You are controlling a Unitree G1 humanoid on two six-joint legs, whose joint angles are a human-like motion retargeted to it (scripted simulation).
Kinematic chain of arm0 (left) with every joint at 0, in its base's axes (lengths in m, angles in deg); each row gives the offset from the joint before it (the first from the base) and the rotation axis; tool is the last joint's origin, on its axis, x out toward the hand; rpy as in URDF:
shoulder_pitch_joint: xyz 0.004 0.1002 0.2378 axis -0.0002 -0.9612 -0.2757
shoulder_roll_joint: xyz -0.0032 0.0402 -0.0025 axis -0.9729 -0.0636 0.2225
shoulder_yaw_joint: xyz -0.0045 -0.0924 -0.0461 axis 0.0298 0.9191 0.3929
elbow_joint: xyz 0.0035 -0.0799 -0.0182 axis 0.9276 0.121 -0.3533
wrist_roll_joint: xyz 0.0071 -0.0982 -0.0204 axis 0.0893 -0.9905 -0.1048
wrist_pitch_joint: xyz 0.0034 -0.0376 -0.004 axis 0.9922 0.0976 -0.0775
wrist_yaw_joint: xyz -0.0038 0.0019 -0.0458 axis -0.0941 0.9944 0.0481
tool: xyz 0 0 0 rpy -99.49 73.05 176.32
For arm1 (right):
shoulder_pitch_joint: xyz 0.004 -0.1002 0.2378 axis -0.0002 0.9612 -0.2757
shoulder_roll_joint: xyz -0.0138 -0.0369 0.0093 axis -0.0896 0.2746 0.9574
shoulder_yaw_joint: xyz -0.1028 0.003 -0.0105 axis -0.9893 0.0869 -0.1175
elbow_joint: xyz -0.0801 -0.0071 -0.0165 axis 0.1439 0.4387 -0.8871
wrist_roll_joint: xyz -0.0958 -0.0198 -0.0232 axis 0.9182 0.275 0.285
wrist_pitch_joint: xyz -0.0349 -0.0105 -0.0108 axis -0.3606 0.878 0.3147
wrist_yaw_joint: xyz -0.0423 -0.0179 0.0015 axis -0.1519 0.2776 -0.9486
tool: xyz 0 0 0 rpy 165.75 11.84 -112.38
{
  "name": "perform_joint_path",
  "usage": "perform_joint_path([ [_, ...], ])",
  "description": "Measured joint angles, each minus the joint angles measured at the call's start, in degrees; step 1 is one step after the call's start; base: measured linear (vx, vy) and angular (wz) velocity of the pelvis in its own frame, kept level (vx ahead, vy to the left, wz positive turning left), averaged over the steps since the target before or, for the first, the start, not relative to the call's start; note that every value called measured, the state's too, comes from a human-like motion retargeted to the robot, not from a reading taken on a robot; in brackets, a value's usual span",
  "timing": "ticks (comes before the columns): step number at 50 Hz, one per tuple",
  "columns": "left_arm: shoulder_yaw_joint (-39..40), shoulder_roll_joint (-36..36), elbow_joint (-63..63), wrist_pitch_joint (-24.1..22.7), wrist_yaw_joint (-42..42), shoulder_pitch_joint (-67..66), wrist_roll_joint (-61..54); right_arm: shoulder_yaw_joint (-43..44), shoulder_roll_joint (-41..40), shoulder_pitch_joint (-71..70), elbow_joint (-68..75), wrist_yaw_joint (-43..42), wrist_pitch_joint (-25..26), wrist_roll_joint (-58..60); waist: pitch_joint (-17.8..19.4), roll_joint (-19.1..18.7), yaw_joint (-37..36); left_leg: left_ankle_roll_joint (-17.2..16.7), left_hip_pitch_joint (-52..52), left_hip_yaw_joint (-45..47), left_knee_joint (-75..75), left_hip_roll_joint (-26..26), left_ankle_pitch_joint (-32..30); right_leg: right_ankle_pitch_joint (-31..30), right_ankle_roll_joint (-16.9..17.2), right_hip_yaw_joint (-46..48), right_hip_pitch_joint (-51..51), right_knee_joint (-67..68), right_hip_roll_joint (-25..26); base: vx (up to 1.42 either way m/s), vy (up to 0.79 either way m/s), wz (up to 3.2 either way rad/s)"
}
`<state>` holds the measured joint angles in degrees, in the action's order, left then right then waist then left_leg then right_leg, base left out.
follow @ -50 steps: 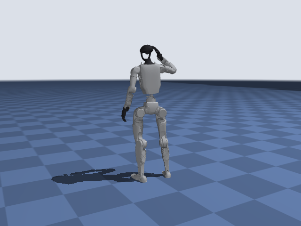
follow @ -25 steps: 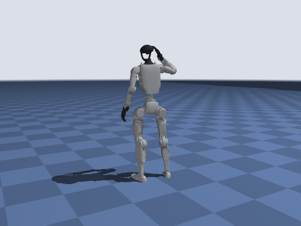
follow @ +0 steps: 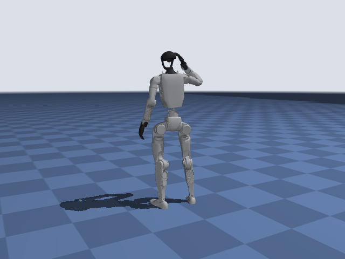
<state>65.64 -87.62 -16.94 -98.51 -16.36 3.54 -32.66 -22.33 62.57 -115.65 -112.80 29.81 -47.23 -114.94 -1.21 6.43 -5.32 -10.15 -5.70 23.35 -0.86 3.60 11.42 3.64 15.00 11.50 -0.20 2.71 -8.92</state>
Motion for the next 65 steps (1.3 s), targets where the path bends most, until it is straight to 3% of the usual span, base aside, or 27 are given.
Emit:
perform_joint_path([
  [15, 0.0, 0.7, 0.2, 0.2, -1.4, 0.3, 0.3, -3.5, -2.3, 4.8, 6.6, 0.7, 1.4, -1.5, 0.4, -0.2, 0.5, 0.0, -0.3, 0.2, 0.0, -0.1, 0.0, 0.0, 0.0, -0.3, -0.1, 0.1, -0.1, 0.0, 0.0, 0.0],
  [23, 1.1, 1.5, 0.4, 0.0, -3.8, 1.3, 1.5, -7.3, -10.9, 16.2, 14.5, 3.6, 4.4, -2.2, 1.2, 0.0, 0.5, 0.2, -0.6, 0.2, -0.2, -0.2, -0.1, 0.0, 0.0, -0.3, -0.2, 0.2, -0.1, 0.0, 0.0, 0.0],
  [28, 1.2, 1.8, 0.5, 0.1, -6.2, 1.8, 3.2, -14.0, -17.4, 24.3, 23.1, 3.9, 8.6, 4.0, 1.7, 0.1, 0.4, 0.1, -0.6, 0.1, -0.2, -0.1, -0.1, 0.1, 0.0, -0.2, -0.3, 0.3, -0.1, 0.0, 0.0, 0.0],
  [34, 1.1, 2.6, 1.2, 0.7, -8.6, 2.1, 7.1, -30.3, -24.2, 27.2, 43.6, 6.6, 14.8, 17.4, 1.9, -0.2, 0.9, -0.4, 0.2, -0.1, 1.6, 0.2, 0.6, 0.3, 0.0, 0.3, -0.4, 0.6, -0.2, 0.0, 0.0, 0.03],
  [40, 0.8, 3.4, 3.5, 2.0, -5.2, 3.9, 12.6, -44.1, -35.6, 25.5, 79.1, 15.8, 20.9, 31.8, 2.0, -0.4, 0.3, 0.0, -0.3, -0.8, 0.4, -0.5, 0.1, 0.5, 0.0, 0.7, -0.5, 1.0, -0.9, 0.0, 0.0, 0.0],
  [45, 2.0, 3.8, 5.5, 1.4, -3.1, 5.9, 15.7, -42.6, -48.4, 23.6, 112.8, 13.1, 24.9, 33.7, 1.9, -0.3, -0.4, 0.3, 0.2, -1.4, 0.6, -0.9, 0.0, 0.6, -0.2, 1.2, -0.4, 1.3, -1.3, 0.0, 0.0, 0.0],
  [47, 2.4, 4.0, 5.5, 1.2, -3.0, 6.1, 15.2, -40.2, -51.0, 24.7, 119.0, 11.0, 26.0, 30.0, 1.8, -0.6, -0.5, 0.3, 0.4, -1.6, 0.6, -0.9, 0.0, 0.6, -0.3, 1.3, -0.3, 1.2, -1.4, 0.0, 0.0, 0.0],
  [53, 1.5, 4.2, 6.1, 0.2, -3.4, 5.7, 13.1, -37.7, -54.4, 32.5, 117.2, 9.2, 22.8, 17.4, 2.2, -1.4, 0.2, 0.4, 0.7, -1.7, 0.6, -1.1, -0.1, 0.5, -0.2, 1.4, -0.1, 1.0, -1.6, 0.0, 0.0, 0.0],
  [65, 0.0, 5.2, 7.1, -0.7, -3.5, 1.9, 12.4, -39.8, -54.8, 37.6, 113.7, 11.2, 21.2, 16.9, 2.0, -3.8, 3.6, 0.4, 0.8, 0.1, 1.1, -0.8, 0.2, 0.1, 0.0, -0.4, 0.8, 1.0, -1.1, 0.0, 0.0, 0.0],
])
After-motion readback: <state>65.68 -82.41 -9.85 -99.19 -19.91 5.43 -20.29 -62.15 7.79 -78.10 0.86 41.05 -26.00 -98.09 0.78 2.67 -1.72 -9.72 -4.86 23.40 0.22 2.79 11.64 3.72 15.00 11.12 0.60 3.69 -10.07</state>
